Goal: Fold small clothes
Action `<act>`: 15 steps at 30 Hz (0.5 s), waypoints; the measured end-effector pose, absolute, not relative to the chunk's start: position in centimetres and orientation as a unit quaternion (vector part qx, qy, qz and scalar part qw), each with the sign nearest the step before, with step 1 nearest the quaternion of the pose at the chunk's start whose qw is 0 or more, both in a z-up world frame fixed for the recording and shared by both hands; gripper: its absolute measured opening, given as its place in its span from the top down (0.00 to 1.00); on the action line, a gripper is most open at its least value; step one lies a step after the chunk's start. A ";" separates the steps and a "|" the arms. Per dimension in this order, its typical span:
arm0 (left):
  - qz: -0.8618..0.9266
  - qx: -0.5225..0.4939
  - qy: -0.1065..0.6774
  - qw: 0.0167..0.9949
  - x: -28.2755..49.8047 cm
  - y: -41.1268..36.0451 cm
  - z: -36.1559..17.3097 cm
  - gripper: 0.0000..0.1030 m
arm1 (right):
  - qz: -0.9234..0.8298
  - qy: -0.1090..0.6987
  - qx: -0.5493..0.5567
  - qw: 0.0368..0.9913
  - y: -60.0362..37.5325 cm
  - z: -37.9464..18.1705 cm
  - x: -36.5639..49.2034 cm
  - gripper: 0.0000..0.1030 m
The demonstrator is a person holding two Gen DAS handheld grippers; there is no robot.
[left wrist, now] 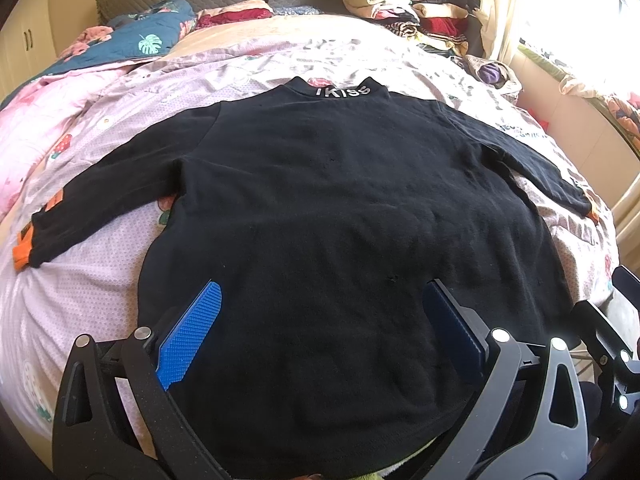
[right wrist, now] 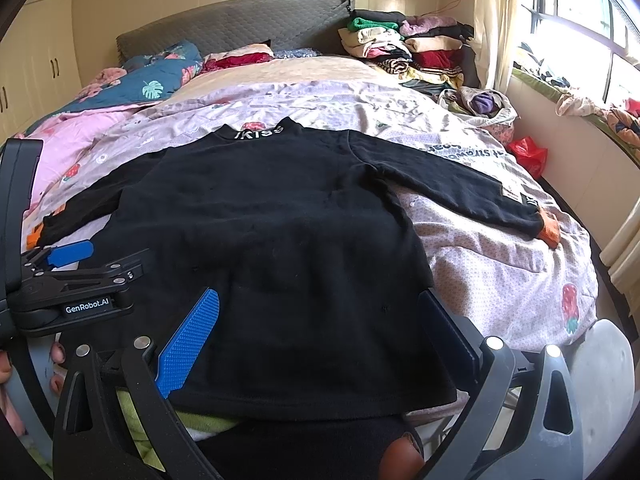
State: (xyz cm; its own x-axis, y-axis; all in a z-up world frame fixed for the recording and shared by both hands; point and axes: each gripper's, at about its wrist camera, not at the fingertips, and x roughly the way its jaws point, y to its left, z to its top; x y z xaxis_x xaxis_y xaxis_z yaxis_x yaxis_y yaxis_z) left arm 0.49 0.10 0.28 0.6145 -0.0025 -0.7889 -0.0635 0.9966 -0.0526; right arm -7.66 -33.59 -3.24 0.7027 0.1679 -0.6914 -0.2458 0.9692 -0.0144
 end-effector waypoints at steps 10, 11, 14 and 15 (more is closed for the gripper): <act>0.020 -0.040 0.443 0.895 1.3 0.6 0.1 0.08 | 0.111 0.369 -0.049 0.921 -33.6 -3.1 -6.9 0.04; 0.020 -0.040 0.443 0.895 1.5 0.6 0.1 0.08 | 0.112 0.369 -0.048 0.921 -33.6 -2.9 -6.7 0.04; 0.022 -0.041 0.443 0.895 2.1 0.8 0.1 0.08 | 0.111 0.370 -0.044 0.921 -33.5 -2.6 -5.8 0.04; 0.021 -0.042 0.443 0.895 2.3 0.8 0.2 0.08 | 0.112 0.370 -0.041 0.921 -33.5 -2.4 -5.4 0.04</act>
State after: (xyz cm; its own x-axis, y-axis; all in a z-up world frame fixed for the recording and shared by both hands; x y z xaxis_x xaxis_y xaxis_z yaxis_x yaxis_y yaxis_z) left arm 2.27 0.77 0.15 0.6066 0.0014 -0.7950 -0.0750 0.9956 -0.0555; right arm -5.37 -33.55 -2.43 0.7010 0.1750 -0.6914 -0.2363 0.9716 0.0064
